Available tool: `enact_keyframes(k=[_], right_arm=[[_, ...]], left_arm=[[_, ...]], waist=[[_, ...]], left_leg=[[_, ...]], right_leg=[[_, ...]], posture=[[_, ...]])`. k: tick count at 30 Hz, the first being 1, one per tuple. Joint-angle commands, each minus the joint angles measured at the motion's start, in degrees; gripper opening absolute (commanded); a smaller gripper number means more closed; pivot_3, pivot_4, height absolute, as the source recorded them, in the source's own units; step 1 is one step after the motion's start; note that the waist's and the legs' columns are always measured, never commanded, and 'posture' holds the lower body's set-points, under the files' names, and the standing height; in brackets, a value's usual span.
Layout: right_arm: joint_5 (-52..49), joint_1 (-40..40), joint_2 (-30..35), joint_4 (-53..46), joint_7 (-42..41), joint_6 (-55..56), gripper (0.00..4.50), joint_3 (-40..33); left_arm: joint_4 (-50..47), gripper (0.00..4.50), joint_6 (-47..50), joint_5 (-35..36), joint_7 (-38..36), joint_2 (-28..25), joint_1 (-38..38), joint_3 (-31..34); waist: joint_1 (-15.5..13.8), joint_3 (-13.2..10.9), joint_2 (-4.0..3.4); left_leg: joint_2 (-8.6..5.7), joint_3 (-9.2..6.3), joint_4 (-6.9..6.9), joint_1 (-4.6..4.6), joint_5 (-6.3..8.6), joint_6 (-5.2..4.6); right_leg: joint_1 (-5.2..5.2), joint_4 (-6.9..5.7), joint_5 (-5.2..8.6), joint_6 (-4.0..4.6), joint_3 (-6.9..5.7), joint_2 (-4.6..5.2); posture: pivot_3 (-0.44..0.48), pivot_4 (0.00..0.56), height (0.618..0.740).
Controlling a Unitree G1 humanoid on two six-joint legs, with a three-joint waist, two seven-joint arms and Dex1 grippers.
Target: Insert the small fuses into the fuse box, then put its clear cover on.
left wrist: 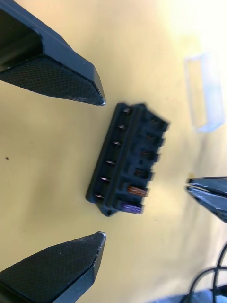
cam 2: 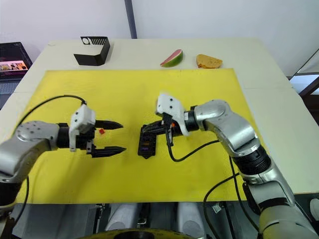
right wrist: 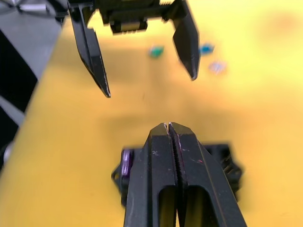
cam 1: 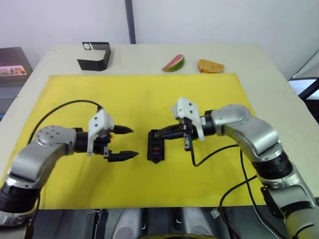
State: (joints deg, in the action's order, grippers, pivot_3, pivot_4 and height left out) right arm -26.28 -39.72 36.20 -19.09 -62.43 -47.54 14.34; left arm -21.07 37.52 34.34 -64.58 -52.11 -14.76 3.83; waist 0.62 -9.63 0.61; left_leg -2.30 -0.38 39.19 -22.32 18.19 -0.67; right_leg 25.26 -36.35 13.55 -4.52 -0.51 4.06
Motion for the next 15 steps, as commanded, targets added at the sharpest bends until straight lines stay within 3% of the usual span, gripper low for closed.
enact_keyframes(k=[1,3,5,7,13,15], right_arm=[[-0.84,0.77,7.26,-1.52,-2.65,0.8,0.05,-5.48],[0.4,2.94,12.76,-0.45,-4.62,3.24,0.05,-7.2],[1.29,5.61,18.51,1.49,-7.09,5.64,0.59,-9.32],[1.42,7.79,22.46,3.32,-8.76,7.29,1.37,-11.47],[4.97,14.62,32.3,12.28,-10.59,14.16,4.4,-19.01],[5.29,17.14,34.63,14.52,-10.67,15.12,4.46,-22.12]], left_arm=[[2.03,4.5,-0.53,-0.5,-2.36,-5.85,2.23,7.28],[4.22,4.5,-1.36,-1.42,-4.19,-9.43,5.39,11.08],[7.07,4.5,-2.12,-2.83,-6.2,-13.05,9.83,15.73],[9.6,4.5,-2.9,-4.15,-7.89,-15.28,14.05,19.98],[19.57,4.5,-8.25,-10.39,-11.68,-17.41,25.31,31.88],[22.65,4.5,-10.03,-11.98,-12.2,-17.52,27.43,34.57]], waist=[[-0.02,-0.01,-0.02],[-0.02,-0.02,-0.03],[0.02,-0.02,-0.03],[0.09,-0.04,-0.06],[0.09,-0.09,-0.15],[-0.01,-0.1,-0.17]], left_leg=[[-0.01,0.0,0.0,-0.02,0.0,0.0],[-0.01,0.01,0.01,-0.02,0.06,-0.11],[-0.01,0.02,-0.01,-0.02,0.09,-0.15],[-0.01,0.02,-0.04,-0.01,0.12,-0.21],[0.04,0.05,-0.06,0.01,0.13,-0.22],[0.04,0.06,-0.07,-0.01,0.14,-0.23]], right_leg=[[0.0,0.03,0.0,0.0,0.0,0.01],[-0.01,0.07,0.0,0.0,0.0,0.02],[-0.01,0.1,0.01,0.01,0.0,0.02],[-0.01,0.11,0.01,0.01,-0.01,0.02],[0.0,0.08,0.02,0.02,0.0,0.03],[0.0,0.11,0.05,0.08,0.0,0.04]], posture=[[0.0,0.15,0.74],[0.0,0.15,0.74],[0.0,0.15,0.74],[0.0,0.15,0.74],[0.0,0.15,0.74],[0.0,0.15,0.74]])
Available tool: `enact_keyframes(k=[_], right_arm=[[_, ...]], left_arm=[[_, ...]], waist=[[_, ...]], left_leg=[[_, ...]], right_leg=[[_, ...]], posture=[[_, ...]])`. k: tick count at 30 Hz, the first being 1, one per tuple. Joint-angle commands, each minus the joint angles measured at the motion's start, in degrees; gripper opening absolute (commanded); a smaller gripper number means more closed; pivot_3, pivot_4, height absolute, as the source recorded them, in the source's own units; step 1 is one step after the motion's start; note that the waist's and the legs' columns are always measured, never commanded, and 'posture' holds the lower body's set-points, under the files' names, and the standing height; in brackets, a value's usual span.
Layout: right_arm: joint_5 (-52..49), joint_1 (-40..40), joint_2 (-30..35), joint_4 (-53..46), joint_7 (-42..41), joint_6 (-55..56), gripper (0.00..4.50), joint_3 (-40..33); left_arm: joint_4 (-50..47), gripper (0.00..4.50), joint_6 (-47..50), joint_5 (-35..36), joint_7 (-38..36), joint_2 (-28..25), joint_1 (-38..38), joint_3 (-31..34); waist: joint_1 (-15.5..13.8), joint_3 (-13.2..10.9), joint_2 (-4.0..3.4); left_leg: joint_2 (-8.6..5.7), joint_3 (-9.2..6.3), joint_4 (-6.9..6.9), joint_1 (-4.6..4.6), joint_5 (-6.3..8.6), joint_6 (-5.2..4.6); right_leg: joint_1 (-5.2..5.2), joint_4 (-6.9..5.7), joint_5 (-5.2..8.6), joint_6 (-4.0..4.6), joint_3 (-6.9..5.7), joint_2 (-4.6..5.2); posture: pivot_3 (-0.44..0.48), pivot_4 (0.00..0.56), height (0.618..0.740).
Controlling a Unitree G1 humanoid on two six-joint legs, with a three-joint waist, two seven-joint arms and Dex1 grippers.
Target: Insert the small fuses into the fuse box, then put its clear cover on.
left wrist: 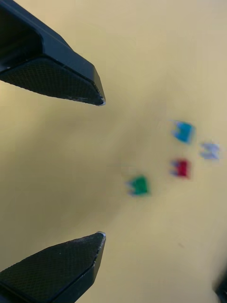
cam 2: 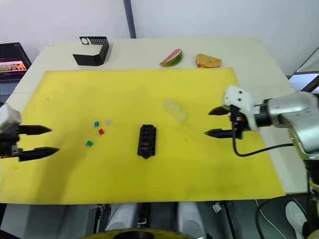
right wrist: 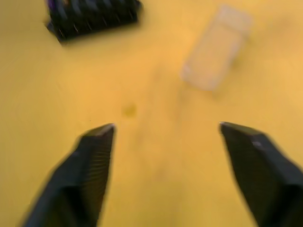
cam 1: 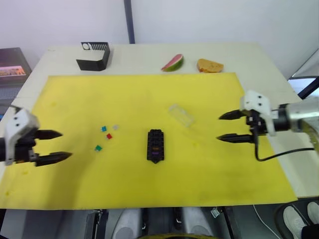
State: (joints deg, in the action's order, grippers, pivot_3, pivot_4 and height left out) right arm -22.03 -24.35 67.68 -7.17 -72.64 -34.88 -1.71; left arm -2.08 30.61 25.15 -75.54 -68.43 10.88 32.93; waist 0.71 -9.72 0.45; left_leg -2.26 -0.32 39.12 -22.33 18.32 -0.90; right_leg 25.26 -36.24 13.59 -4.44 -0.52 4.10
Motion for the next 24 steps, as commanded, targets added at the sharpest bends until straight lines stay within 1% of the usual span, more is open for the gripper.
enact_keyframes(k=[1,6,11,18,20,22,24], right_arm=[[0.97,3.19,3.87,3.01,-0.57,2.69,4.46,-7.46],[1.84,8.8,5.26,2.84,0.08,3.4,4.46,-11.16],[1.97,7.9,5.11,3.04,0.74,3.34,4.46,-10.33],[1.61,1.82,2.66,1.96,1.6,2.33,4.46,-6.21],[1.27,-2.48,-0.59,1.19,3.45,1.88,4.46,-4.04],[1.16,-8.08,-5.86,0.18,6.13,0.37,4.46,-0.93],[0.67,-11.38,-9.47,-0.98,6.8,-1.24,4.46,1.4]], left_arm=[[4.99,4.5,-3.72,-3.22,-1.44,-1.26,2.33,6.42],[11.08,4.5,-7.94,-6.25,-1.52,-1.76,3.54,8.29],[12.2,4.5,-9.68,-6.71,-1.29,-0.92,3.07,7.32],[8.87,4.5,-8.78,-5.75,-0.28,0.5,1.8,4.99],[6.44,4.5,-7.29,-3.92,0.26,1.4,-0.35,3.13],[3.5,4.5,-3.11,0.0,1.13,3.24,-4.39,0.37],[1.33,4.5,0.67,2.79,1.34,4.47,-7.02,-1.75]], waist=[[-0.16,-0.01,-0.01],[-0.04,0.0,-0.02],[0.03,-0.05,-0.14],[0.06,-0.06,-0.16],[0.05,-0.05,-0.16],[0.07,-0.04,-0.17],[0.07,-0.05,-0.16]], left_leg=[[0.0,0.01,0.0,0.0,0.01,-0.01],[0.01,0.01,0.0,0.02,0.01,0.01],[0.02,0.02,-0.03,0.01,0.01,0.01],[0.02,0.02,-0.04,0.0,0.01,0.02],[0.02,0.02,-0.04,0.01,0.01,0.02],[0.02,0.02,-0.01,0.01,0.01,0.03],[0.02,0.02,0.03,-0.02,-0.01,0.05]], right_leg=[[0.0,0.0,0.04,0.07,0.0,0.01],[-0.04,0.01,0.07,0.12,0.01,0.04],[0.0,0.01,0.05,0.1,0.02,0.04],[0.02,0.01,0.04,0.08,0.02,0.04],[0.01,0.01,0.04,0.08,0.02,0.04],[0.0,-0.02,-0.01,-0.01,0.02,0.04],[0.06,-0.09,-0.04,-0.05,0.02,0.04]], posture=[[0.0,0.15,0.74],[0.0,0.15,0.74],[0.0,0.15,0.74],[0.0,0.15,0.74],[0.0,0.15,0.74],[0.0,0.15,0.74],[0.0,0.15,0.74]])
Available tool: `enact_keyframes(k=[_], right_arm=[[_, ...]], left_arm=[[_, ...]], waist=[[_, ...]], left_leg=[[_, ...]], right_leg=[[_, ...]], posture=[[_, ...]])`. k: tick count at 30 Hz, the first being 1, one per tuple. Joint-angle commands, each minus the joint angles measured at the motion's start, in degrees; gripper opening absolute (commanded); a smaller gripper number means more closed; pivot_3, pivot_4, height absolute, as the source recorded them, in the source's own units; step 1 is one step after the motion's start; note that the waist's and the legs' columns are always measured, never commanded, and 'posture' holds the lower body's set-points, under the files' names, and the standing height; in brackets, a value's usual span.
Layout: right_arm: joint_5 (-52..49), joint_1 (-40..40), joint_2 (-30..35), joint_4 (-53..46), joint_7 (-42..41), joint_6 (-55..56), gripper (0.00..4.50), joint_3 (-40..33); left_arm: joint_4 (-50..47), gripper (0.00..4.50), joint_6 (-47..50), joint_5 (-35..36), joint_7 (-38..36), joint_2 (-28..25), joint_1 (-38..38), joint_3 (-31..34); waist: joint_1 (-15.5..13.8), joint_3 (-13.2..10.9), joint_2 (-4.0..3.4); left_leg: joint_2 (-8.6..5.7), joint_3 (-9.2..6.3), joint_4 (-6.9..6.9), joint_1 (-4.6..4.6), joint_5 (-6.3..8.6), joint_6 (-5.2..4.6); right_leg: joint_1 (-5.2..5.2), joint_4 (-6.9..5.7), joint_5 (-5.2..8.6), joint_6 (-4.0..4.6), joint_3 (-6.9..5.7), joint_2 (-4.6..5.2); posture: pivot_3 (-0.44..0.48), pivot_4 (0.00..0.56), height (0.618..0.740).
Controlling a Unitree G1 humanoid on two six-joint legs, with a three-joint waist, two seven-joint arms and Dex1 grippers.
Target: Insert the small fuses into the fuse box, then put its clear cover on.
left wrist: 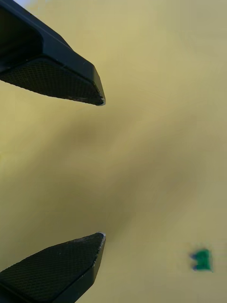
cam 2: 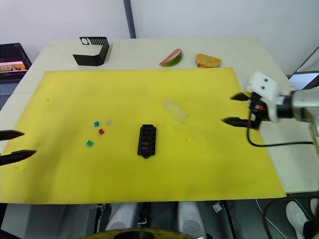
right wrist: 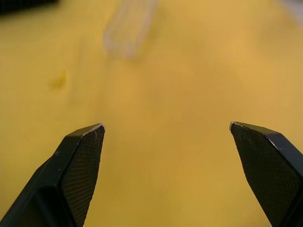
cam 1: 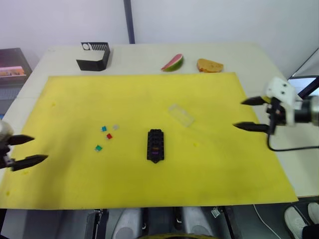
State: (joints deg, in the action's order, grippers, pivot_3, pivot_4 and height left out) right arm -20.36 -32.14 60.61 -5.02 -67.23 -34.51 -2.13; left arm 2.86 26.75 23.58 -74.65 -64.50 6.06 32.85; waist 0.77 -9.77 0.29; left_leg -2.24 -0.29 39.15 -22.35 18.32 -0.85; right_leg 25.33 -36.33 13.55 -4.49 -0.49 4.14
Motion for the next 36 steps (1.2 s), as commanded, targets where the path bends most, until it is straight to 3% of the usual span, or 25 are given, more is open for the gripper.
enact_keyframes(k=[1,9,12,23,27,36], right_arm=[[-2.23,-5.41,-5.26,-5.09,1.5,-3.14,4.46,3.83],[-6.08,-14.19,-21.18,-14.26,4.69,-12.49,4.46,15.5],[-5.87,-16.49,-24.3,-14.0,5.45,-13.31,4.46,17.79],[-3.52,-19.18,-25.98,-13.73,3.71,-12.47,4.46,24.0],[-3.08,-18.82,-25.57,-14.47,3.7,-12.71,4.5,24.16],[-3.1,-17.38,-24.43,-16.87,4.2,-14.0,4.5,23.99]], left_arm=[[-5.1,4.5,7.34,6.26,0.03,1.16,-2.66,-3.12],[-4.29,4.5,24.34,16.3,-1.72,2.0,-2.53,-5.51],[-0.63,4.5,29.57,18.75,-0.18,3.0,-6.22,-7.08],[7.03,4.5,40.55,22.19,3.25,8.45,-16.59,-14.02],[8.37,2.64,41.94,22.02,4.81,9.63,-18.36,-14.68],[10.12,2.64,40.66,20.64,5.05,10.15,-18.56,-17.44]], waist=[[0.0,0.0,0.0],[0.15,0.0,0.02],[-0.37,0.02,0.06],[0.21,0.1,0.24],[0.1,0.11,0.25],[0.04,0.11,0.25]], left_leg=[[0.0,0.0,-0.01,-0.04,0.0,0.0],[0.0,0.02,-0.01,-0.12,-0.08,0.13],[-0.02,0.01,0.05,-0.07,-0.01,0.0],[-0.07,-0.02,0.12,-0.04,-0.2,0.31],[-0.07,-0.02,0.12,-0.03,-0.2,0.31],[-0.07,-0.02,0.12,-0.03,-0.19,0.3]], right_leg=[[0.04,0.0,0.0,-0.01,0.0,-0.01],[0.15,-0.03,0.0,-0.02,-0.01,-0.04],[0.08,-0.09,-0.01,-0.02,-0.03,-0.03],[0.16,-0.34,-0.01,-0.02,-0.07,-0.04],[0.2,-0.49,0.0,-0.01,-0.07,-0.03],[0.23,-0.53,0.0,-0.01,-0.05,-0.01]], posture=[[0.0,0.15,0.74],[0.0,0.15,0.74],[0.0,0.15,0.74],[0.0,0.15,0.74],[0.0,0.15,0.74],[0.0,0.15,0.74]])
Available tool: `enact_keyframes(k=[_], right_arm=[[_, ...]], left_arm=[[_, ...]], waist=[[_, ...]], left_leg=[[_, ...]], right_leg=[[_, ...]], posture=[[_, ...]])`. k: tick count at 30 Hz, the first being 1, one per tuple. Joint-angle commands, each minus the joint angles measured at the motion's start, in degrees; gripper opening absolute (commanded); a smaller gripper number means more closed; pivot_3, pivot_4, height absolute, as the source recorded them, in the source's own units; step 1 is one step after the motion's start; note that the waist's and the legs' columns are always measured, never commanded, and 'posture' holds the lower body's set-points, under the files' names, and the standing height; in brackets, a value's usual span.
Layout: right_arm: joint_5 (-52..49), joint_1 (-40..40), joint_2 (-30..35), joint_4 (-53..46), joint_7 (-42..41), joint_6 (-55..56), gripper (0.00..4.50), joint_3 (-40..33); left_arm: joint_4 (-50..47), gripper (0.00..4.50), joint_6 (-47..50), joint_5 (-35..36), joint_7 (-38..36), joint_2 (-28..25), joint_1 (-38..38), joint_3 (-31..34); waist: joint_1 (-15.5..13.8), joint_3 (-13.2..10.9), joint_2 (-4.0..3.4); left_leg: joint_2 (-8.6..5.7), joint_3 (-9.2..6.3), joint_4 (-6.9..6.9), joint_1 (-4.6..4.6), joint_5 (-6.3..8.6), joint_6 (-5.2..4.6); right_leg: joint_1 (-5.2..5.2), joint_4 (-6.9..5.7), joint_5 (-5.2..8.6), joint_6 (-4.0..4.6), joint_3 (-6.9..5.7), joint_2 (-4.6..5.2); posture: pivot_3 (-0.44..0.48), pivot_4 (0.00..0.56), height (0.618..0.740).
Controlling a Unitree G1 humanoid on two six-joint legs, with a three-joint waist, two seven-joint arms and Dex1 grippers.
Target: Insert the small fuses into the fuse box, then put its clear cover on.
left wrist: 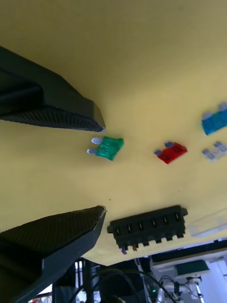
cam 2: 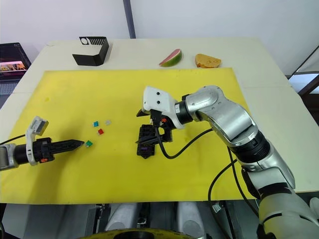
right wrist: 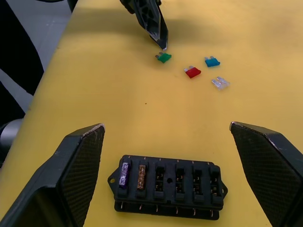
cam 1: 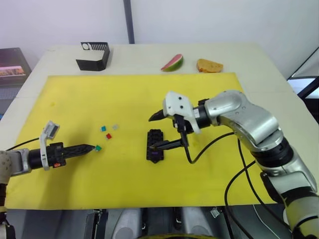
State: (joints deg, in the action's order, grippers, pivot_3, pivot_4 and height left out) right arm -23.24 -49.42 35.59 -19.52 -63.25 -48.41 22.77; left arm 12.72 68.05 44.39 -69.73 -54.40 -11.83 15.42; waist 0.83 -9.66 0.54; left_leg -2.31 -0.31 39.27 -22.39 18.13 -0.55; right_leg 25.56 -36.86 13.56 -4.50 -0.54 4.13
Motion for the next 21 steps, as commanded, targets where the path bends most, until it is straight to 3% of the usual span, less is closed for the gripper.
enact_keyframes(k=[1,8,21], right_arm=[[-0.34,0.02,0.6,-2.59,0.3,-0.28,4.5,-0.97],[-0.61,0.8,1.32,-3.84,0.73,-1.24,4.5,-1.43],[-0.68,0.87,1.78,-4.62,1.4,-1.93,4.5,-1.27]], left_arm=[[0.52,2.64,-0.82,-0.25,0.25,0.33,-0.86,-0.28],[-2.52,2.64,-0.83,0.71,-1.67,1.03,0.36,-3.03],[5.53,2.64,-3.72,-1.55,-1.04,3.5,-4.12,-4.32]], waist=[[-0.04,0.0,0.0],[-0.15,0.0,0.0],[-0.42,0.01,0.0]], left_leg=[[0.0,0.0,0.0,0.0,0.0,0.0],[0.0,0.0,0.0,0.0,0.01,-0.01],[-0.02,-0.01,0.0,0.01,0.07,-0.12]], right_leg=[[0.0,0.0,0.0,0.0,0.0,0.0],[-0.01,0.0,0.0,0.0,0.0,0.02],[-0.03,-0.01,0.0,0.01,0.0,0.03]], posture=[[0.0,0.15,0.74],[0.0,0.15,0.74],[0.0,0.15,0.74]])
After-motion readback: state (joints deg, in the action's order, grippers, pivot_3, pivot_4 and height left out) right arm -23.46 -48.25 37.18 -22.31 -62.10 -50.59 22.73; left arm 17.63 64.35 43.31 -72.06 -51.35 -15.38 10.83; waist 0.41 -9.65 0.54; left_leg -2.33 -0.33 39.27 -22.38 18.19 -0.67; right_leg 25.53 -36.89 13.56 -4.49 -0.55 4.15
